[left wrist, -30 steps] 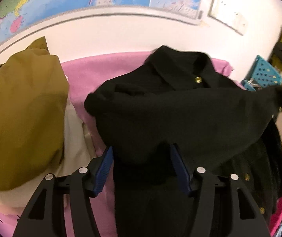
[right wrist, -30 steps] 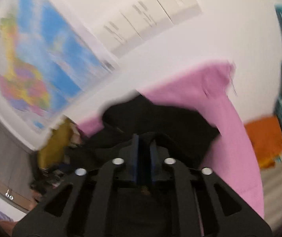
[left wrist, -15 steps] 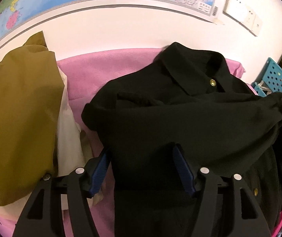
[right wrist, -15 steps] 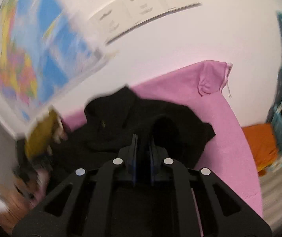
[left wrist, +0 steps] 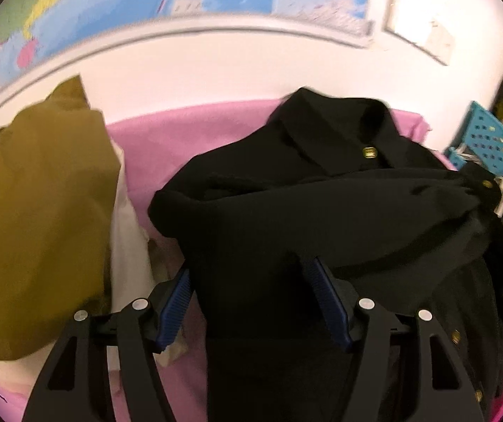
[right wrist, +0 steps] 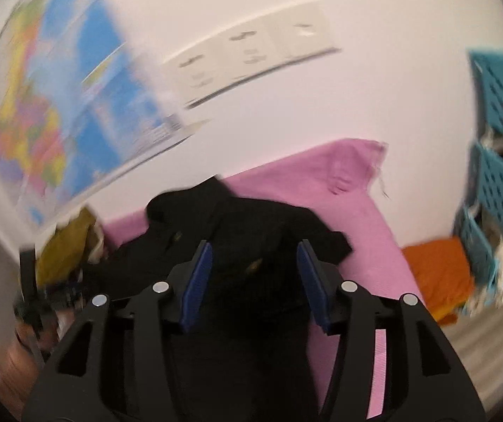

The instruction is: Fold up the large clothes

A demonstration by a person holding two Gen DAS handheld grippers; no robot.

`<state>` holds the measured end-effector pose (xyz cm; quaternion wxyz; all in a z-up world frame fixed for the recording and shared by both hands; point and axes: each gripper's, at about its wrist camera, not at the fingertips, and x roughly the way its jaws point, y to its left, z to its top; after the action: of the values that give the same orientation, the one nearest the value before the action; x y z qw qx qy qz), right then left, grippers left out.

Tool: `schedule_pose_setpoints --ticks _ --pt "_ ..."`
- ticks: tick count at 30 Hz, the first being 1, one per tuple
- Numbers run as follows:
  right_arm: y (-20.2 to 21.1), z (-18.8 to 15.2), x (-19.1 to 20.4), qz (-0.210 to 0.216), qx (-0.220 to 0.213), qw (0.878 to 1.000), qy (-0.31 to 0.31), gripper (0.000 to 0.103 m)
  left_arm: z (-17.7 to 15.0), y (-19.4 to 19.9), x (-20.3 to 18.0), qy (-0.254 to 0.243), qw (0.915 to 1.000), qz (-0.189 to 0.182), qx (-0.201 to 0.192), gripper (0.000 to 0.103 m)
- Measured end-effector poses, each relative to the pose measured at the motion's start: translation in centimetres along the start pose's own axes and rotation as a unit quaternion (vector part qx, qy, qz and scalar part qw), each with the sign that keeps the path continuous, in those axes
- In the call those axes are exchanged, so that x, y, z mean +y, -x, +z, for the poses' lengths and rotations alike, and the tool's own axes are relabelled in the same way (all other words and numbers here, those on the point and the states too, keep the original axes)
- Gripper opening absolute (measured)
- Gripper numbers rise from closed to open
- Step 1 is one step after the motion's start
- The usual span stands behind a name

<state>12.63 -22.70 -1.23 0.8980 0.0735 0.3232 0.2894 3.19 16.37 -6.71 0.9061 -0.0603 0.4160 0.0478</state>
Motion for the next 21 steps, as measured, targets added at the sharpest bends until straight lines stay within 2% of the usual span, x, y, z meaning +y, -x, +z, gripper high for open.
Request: schedule_pose_setpoints --ticks 2,4,7,8,10,13,15,18,21 --pt "-1.3 -0.5 1.6 0.0 0.022 0.999 0.039 0.05 -0.4 0.3 -0.6 -0.013 0.9999 0.002 -0.008 0.068" --pt "-3.7 -0.9 2.1 -0.002 0.052 0.997 0.054 0.05 -0.8 -0.4 -0.9 -0.019 0.9998 0.008 0.004 0.069" --pt "-7.0 -1.4 1.4 -0.015 0.092 0.994 0.048 0.049 -1.1 -1.8 -0.7 -0.012 0.9996 0.015 0.02 0.069" --pt "-8.3 -1.5 0.5 -0.022 0.106 0.994 0.031 0.046 -1.1 -2.3 -0.4 -0.004 0.9996 0.012 0.026 0.071" --pt "-9.1 -1.7 -0.2 -0.02 0.113 0.993 0.017 0.044 -1.1 -3.1 0.5 0.014 0.9993 -0.001 0.036 0.075" --pt "-7.8 -1.3 -0.1 -0.009 0.096 0.995 0.003 0.044 -1.3 -3.6 1.3 0.037 0.9981 -0.019 0.046 0.075" --pt "-6.3 -1.3 0.4 -0.006 0.084 0.996 0.007 0.049 -1.5 -2.7 1.1 0.031 0.9989 -0.013 0.033 0.075" --pt "-4.0 -1.5 1.6 0.002 0.073 0.997 0.023 0.05 -1.6 -0.9 0.2 0.01 0.9999 0.002 0.008 0.073" --pt "-2.0 -1.9 2.9 0.028 0.066 0.997 0.034 0.056 -2.0 1.1 -0.7 -0.01 0.9999 -0.002 -0.013 0.074"
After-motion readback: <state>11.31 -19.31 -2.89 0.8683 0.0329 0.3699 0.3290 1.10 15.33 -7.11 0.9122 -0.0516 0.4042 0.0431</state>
